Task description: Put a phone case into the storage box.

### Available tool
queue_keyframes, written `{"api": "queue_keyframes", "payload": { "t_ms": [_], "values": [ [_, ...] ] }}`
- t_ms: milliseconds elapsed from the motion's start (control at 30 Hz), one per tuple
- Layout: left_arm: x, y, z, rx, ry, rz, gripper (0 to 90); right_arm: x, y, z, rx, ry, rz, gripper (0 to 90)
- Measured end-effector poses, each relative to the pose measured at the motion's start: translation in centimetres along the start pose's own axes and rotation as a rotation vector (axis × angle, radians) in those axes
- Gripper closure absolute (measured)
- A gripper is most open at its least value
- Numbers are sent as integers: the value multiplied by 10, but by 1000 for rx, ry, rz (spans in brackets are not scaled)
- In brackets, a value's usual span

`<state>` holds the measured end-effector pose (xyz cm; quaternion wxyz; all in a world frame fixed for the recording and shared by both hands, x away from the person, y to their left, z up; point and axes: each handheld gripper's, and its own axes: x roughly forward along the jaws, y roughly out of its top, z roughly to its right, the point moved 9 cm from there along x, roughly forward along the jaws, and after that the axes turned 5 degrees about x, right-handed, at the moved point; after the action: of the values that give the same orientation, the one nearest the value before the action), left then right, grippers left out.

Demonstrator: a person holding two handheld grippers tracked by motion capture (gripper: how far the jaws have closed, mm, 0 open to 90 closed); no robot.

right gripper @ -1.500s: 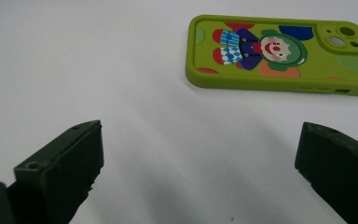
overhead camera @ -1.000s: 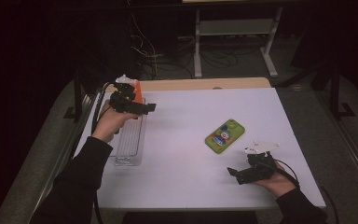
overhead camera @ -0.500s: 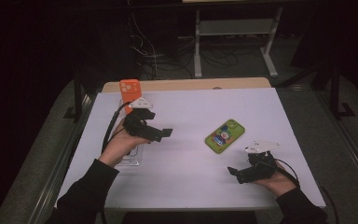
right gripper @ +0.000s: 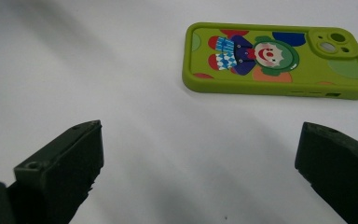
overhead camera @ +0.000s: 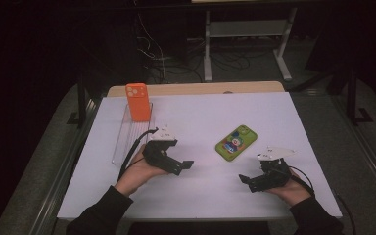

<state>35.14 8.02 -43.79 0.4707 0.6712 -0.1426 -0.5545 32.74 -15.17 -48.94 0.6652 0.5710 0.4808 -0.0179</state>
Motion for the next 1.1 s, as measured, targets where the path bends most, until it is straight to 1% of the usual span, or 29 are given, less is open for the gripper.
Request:
{"api": "queue_keyframes", "payload": {
  "t_ms": [33,67,100,133,167,200,267,300,333,367,400,433,467,500,533,567,600,633,700,767,800,833,867,900,933,967,1000,1067,1100],
  "values": [
    [2,-2,3,8,-2,0,17,0,1,1,5,-2,3,1],
    [4,-6,5,23,7,-6,17,0,1,1,5,-2,3,1],
    [7,-9,8,26,6,-4,12,0,3,1,14,-2,4,1],
    [9,-13,9,44,2,-20,12,0,3,1,14,-2,4,1],
    [11,-17,12,38,-1,-23,12,0,3,1,16,-3,3,1],
    [13,-20,13,42,2,-21,12,0,4,0,22,-3,6,1],
    [17,-26,16,37,-8,-30,11,0,6,1,24,-10,2,1],
    [18,-28,17,48,-12,-43,11,0,6,1,24,-10,2,1],
    [20,-30,17,55,-5,-45,11,0,8,0,35,-11,-3,1],
    [22,-33,18,41,-15,-43,11,0,9,0,38,-12,-8,1],
    [22,-33,18,41,-15,-43,11,0,9,0,38,-12,-8,1],
    [23,-35,19,25,-28,-45,11,0,10,0,31,-13,-24,1],
    [23,-37,17,42,-18,-51,12,0,12,0,28,-12,-25,1],
    [23,-38,15,61,-11,-62,11,-1,14,1,37,-15,-34,1],
    [24,-39,13,66,-5,-55,12,-1,17,2,41,-15,-34,2],
    [24,-39,13,66,-5,-55,12,-2,20,2,62,-6,-39,22],
    [25,-40,12,65,-1,-59,12,-2,20,2,62,-6,-39,22],
    [25,-42,10,78,-8,-74,11,-4,28,4,81,4,-21,116],
    [26,-42,12,66,-8,-71,12,-5,36,6,83,8,-1,143],
    [27,-41,13,58,-7,-62,12,-3,41,7,81,6,-12,191],
    [28,-41,13,46,-7,-53,12,-3,41,7,81,6,-12,191],
    [27,-42,11,61,-11,-63,12,-2,44,7,85,2,-9,219],
    [28,-41,12,48,-10,-53,12,0,47,7,94,2,-8,253],
    [28,-41,12,43,-10,-51,12,5,52,9,99,-2,-14,323],
    [27,-42,11,53,-10,-59,12,8,54,8,109,0,-21,360],
    [27,-42,11,53,-10,-59,12,8,54,8,109,0,-21,360],
    [27,-42,11,55,-11,-58,12,14,60,10,112,0,-19,425],
    [27,-43,11,65,-14,-66,12,19,65,11,120,-1,-33,482],
    [28,-42,12,64,-15,-57,12,22,68,12,118,-4,-38,513]
  ]
}}
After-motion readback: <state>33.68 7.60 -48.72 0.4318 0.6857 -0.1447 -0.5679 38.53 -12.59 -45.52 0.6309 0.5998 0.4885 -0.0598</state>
